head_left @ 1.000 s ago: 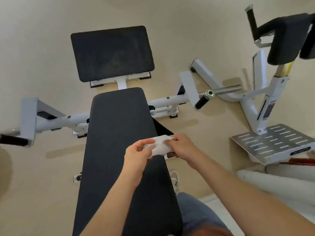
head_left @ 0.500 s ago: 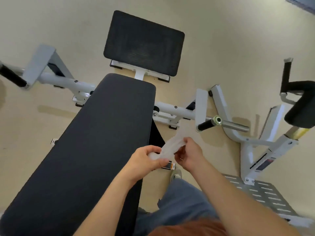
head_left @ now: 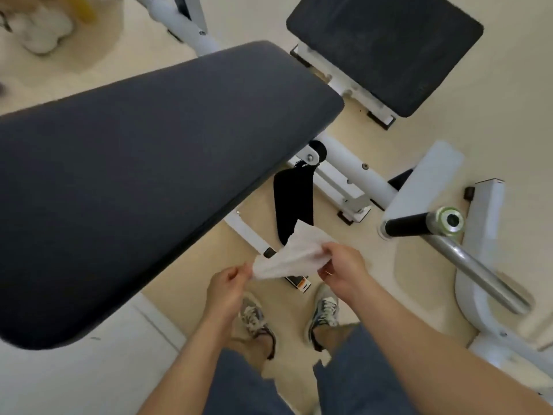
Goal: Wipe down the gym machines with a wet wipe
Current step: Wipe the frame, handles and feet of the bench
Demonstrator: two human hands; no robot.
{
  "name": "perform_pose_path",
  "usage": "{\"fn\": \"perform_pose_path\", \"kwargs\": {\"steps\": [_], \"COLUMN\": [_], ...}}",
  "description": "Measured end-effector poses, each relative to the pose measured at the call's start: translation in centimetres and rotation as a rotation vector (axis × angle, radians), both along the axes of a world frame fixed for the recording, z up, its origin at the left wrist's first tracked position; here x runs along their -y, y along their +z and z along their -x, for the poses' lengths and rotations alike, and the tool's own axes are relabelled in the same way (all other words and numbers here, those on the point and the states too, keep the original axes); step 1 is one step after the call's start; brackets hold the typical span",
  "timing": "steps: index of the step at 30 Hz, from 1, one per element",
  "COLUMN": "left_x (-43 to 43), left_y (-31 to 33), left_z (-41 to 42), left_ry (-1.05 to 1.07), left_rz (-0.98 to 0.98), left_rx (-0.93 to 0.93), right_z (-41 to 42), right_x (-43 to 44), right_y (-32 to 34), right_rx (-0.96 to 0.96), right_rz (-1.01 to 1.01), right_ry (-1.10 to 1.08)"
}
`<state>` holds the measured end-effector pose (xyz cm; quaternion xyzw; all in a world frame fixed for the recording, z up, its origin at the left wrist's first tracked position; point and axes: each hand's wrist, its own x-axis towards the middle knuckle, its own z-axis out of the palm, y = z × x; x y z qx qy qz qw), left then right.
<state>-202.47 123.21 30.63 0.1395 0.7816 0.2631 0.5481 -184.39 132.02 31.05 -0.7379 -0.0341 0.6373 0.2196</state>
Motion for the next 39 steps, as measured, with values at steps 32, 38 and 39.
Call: {"fn": "perform_pose_path", "kwargs": {"steps": [32,38,39], "left_x": [-3.3,-1.1,-1.6], "left_y": [-52.1,-52.5,-52.9], "left_z": [11.3,9.7,9.7], "left_ry": [0.099,-0.185,-0.213], "left_rz": [-0.216,-0.3,-0.3], "left_rx": [-0.675,-0.636,-0.651], "right_z": [19.3,22.5,21.8], "right_x": [-2.0,-2.5,-2.0], "right_y": [-53.2,-55.2,-55.1], "right_rx": [0.561,0.757,0.781], "right_rz": [-0.622,-0.801,-0.84], "right_ry": [1.469,1.399,1.43]}}
